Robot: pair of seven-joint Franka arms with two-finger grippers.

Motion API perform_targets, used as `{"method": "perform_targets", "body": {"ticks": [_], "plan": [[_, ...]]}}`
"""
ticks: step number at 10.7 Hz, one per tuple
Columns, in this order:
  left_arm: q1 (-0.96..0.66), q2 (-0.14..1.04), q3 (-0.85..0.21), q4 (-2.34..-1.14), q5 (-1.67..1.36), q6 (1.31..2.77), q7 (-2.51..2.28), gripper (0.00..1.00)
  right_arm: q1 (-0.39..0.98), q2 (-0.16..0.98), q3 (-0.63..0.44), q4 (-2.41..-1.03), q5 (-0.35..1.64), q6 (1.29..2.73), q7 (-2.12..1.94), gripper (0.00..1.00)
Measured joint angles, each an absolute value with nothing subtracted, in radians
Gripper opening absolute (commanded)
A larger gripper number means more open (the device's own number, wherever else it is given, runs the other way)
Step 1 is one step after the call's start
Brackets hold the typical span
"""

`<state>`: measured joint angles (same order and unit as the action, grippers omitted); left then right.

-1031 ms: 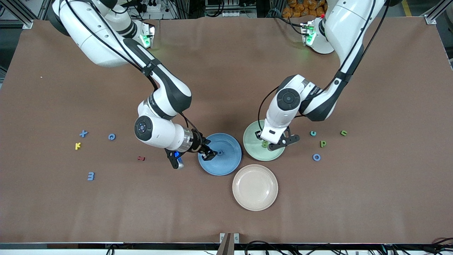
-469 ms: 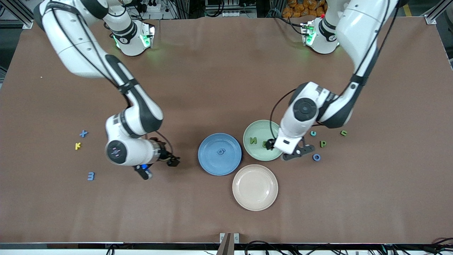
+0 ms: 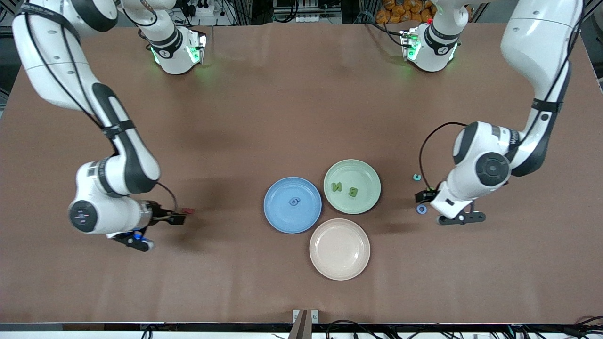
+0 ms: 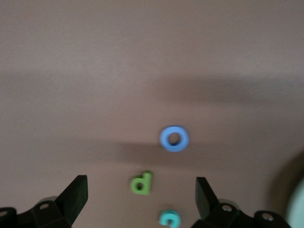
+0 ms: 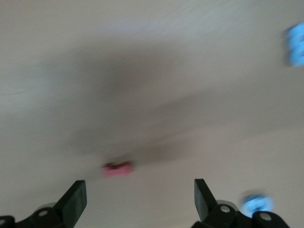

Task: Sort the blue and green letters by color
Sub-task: 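Grasp the green p with the left gripper while the right gripper grasps the blue x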

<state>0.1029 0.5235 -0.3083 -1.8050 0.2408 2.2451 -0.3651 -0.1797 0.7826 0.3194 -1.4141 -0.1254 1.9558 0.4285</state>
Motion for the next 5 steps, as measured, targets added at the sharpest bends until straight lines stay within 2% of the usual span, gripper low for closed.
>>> {"method": "perform_targets", "body": {"ticks": [2,3,5], "plan": [[0.185,0.505,-0.34,-1.923,0.241,2.366,-0.302,1.0,-0.244,0.759,0.321,-1.465,-0.187,1.987,0.31,1.0],[0.204,0.489,-0.35,-1.986,0.241,2.419,-0.295,0.93,-0.248,0.723,0.321,-1.538,-0.21,2.061,0.303,1.0],[0.211,0.466,-0.356,-2.075,0.245,2.496,-0.292,0.9,-0.273,0.61,0.319,-1.768,-0.233,2.26,0.304,1.0]]}}
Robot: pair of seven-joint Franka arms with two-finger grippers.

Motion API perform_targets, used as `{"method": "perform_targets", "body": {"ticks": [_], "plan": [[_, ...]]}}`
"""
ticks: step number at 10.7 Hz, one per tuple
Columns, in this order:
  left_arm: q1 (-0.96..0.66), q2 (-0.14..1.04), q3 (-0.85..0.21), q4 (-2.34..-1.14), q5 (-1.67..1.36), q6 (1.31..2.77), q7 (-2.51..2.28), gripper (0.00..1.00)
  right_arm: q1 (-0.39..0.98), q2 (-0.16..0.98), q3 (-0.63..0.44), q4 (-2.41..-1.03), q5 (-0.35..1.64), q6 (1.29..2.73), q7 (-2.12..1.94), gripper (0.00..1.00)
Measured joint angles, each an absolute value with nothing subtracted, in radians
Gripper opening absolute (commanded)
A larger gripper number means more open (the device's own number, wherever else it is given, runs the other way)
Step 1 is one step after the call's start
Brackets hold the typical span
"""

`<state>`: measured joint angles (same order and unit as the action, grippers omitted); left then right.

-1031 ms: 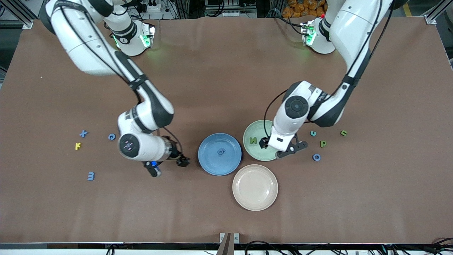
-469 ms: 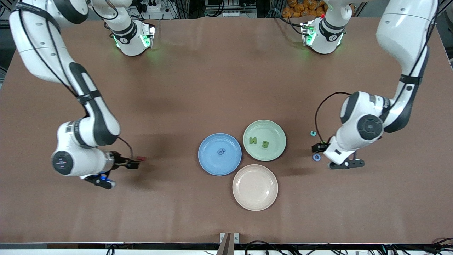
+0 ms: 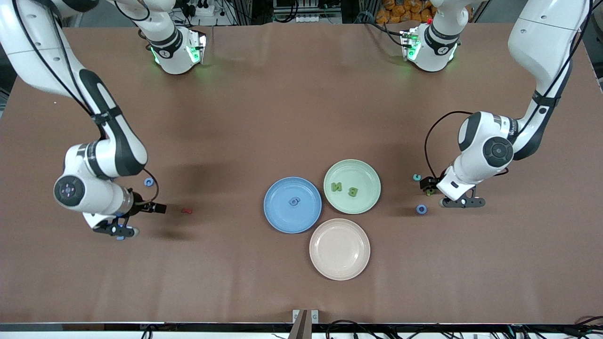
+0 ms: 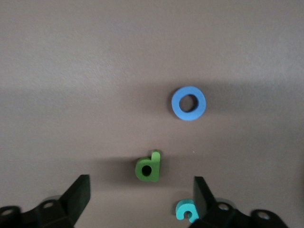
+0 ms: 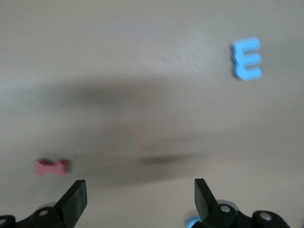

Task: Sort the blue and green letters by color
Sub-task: 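Grasp the green p with the left gripper while the right gripper grasps the blue x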

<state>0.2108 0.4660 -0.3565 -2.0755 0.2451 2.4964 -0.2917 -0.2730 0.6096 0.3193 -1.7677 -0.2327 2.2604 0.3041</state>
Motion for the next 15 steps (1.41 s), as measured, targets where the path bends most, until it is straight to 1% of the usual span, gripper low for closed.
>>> {"method": "perform_targets", "body": {"ticks": [1,3,4,6,8,9,11,12,13,15], "plan": [[0.211,0.465,-0.357,-2.09,0.252,2.514,-0.29,0.9,-0.31,0.558,0.318,-1.871,-0.239,2.318,0.304,1.0],[0.213,0.466,-0.357,-2.099,0.263,2.529,-0.284,0.89,-0.415,0.467,0.317,-2.015,-0.245,2.359,0.28,1.0],[0.215,0.469,-0.357,-2.102,0.271,2.539,-0.284,0.82,-0.471,0.43,0.317,-2.061,-0.245,2.368,0.256,1.0],[0.228,0.483,-0.355,-2.106,0.292,2.557,-0.281,0.8,-0.585,0.393,0.317,-2.12,-0.245,2.377,0.209,1.0],[0.236,0.496,-0.355,-2.107,0.304,2.563,-0.277,0.79,-0.694,0.392,0.316,-2.175,-0.245,2.453,0.162,1.0],[0.236,0.502,-0.355,-2.107,0.305,2.565,-0.276,0.78,-0.721,0.393,0.316,-2.204,-0.245,2.498,0.158,1.0],[0.236,0.508,-0.356,-2.107,0.305,2.566,-0.276,0.7,-0.721,0.401,0.323,-2.229,-0.244,2.525,0.174,1.0],[0.236,0.509,-0.356,-2.108,0.305,2.566,-0.276,0.58,-0.712,0.411,0.329,-2.233,-0.243,2.55,0.202,1.0],[0.236,0.512,-0.356,-2.108,0.305,2.566,-0.276,0.53,-0.699,0.425,0.332,-2.234,-0.243,2.579,0.225,1.0],[0.236,0.518,-0.356,-2.108,0.305,2.567,-0.276,0.52,-0.675,0.447,0.332,-2.231,-0.243,2.601,0.241,1.0]]}}
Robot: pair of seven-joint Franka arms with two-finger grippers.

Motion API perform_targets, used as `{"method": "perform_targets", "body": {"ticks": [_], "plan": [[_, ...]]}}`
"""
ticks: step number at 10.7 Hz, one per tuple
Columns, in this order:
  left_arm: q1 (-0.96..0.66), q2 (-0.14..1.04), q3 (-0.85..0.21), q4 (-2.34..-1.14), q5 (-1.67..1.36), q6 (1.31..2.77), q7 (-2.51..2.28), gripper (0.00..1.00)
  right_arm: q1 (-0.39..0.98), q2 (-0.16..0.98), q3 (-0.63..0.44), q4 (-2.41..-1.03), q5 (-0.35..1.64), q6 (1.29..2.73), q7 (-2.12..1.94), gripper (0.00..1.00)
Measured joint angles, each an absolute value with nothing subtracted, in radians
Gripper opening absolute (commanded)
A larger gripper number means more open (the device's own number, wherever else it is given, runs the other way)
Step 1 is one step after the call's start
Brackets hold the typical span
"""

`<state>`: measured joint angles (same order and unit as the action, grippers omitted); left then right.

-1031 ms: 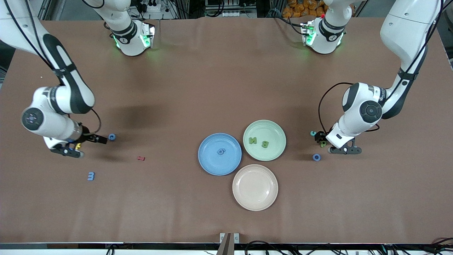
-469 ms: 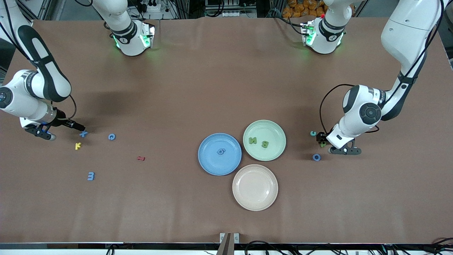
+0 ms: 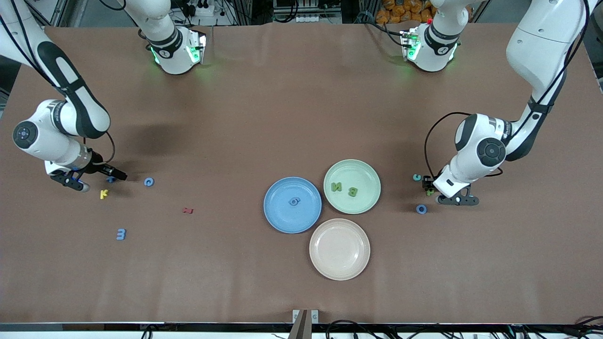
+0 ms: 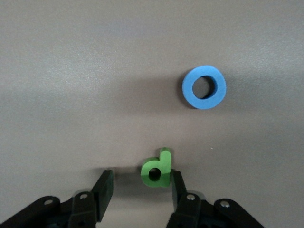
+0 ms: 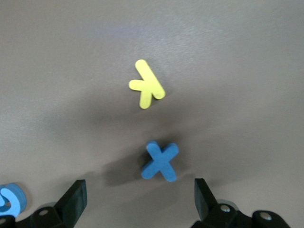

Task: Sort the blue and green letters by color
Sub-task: 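Grasp the green p with the left gripper while the right gripper grasps the blue x, then place the p on the green plate while the right gripper lifts the x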

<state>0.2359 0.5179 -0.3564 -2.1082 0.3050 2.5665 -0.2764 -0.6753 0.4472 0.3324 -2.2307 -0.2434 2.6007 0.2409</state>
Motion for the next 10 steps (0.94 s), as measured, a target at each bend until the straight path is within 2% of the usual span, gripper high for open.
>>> {"method": "perform_targets", "body": {"ticks": [2,4,6,10], "plan": [[0.236,0.521,-0.357,-2.108,0.305,2.568,-0.276,0.41,-0.67,0.477,0.332,-2.215,-0.244,2.603,0.242,1.0],[0.236,0.524,-0.358,-2.105,0.305,2.57,-0.276,0.15,-0.67,0.495,0.33,-2.204,-0.247,2.603,0.241,1.0],[0.236,0.525,-0.358,-2.094,0.305,2.572,-0.276,0.0,-0.671,0.495,0.328,-2.202,-0.27,2.602,0.241,1.0],[0.232,0.505,-0.378,-2.042,0.306,2.563,-0.276,0.0,-0.678,0.495,0.324,-2.195,-0.279,2.601,0.226,1.0]]}}
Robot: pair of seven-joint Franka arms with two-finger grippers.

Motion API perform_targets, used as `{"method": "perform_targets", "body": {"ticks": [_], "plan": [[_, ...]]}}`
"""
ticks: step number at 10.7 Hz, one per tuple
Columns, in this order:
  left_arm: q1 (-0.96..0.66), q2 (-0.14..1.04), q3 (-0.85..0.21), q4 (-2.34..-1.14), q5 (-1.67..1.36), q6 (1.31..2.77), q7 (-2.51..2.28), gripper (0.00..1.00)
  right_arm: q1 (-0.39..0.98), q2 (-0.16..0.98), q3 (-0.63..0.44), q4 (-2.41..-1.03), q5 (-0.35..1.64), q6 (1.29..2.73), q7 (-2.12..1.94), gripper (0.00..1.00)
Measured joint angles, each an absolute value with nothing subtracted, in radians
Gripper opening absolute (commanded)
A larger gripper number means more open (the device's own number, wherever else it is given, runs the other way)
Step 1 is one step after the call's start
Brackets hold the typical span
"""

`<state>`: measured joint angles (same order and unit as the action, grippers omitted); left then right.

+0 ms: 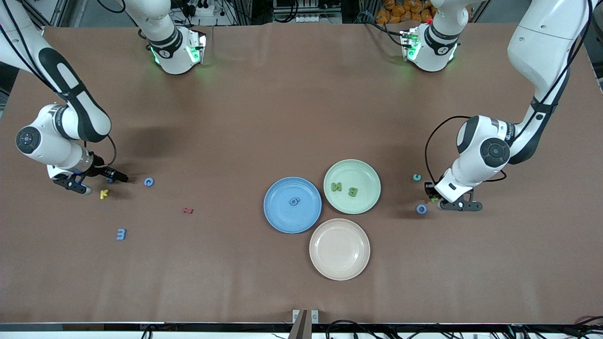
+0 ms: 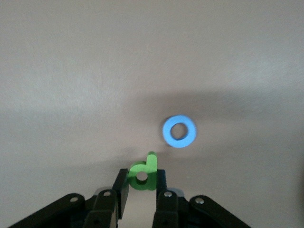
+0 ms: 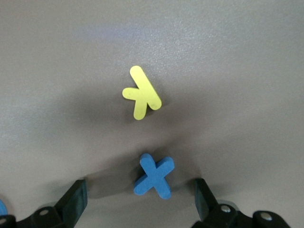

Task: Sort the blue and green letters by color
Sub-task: 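Place the p on the green plate while the right gripper lifts the x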

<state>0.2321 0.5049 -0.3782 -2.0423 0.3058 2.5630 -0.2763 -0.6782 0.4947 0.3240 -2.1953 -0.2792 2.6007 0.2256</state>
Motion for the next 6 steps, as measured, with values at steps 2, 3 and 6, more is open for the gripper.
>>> {"method": "perform_targets", "body": {"ticks": [2,3,6], "plan": [[0.231,0.473,-0.449,-1.972,0.303,2.451,-0.312,0.0,-0.68,0.495,0.324,-2.194,-0.28,2.601,0.215,1.0],[0.225,0.468,-0.5,-1.931,0.298,2.4,-0.385,0.0,-0.68,0.495,0.324,-2.193,-0.28,2.601,0.211,0.8],[0.089,0.484,-0.549,-1.876,0.293,2.366,-0.657,0.48,-0.683,0.494,0.322,-2.19,-0.282,2.6,0.201,0.0]]}}
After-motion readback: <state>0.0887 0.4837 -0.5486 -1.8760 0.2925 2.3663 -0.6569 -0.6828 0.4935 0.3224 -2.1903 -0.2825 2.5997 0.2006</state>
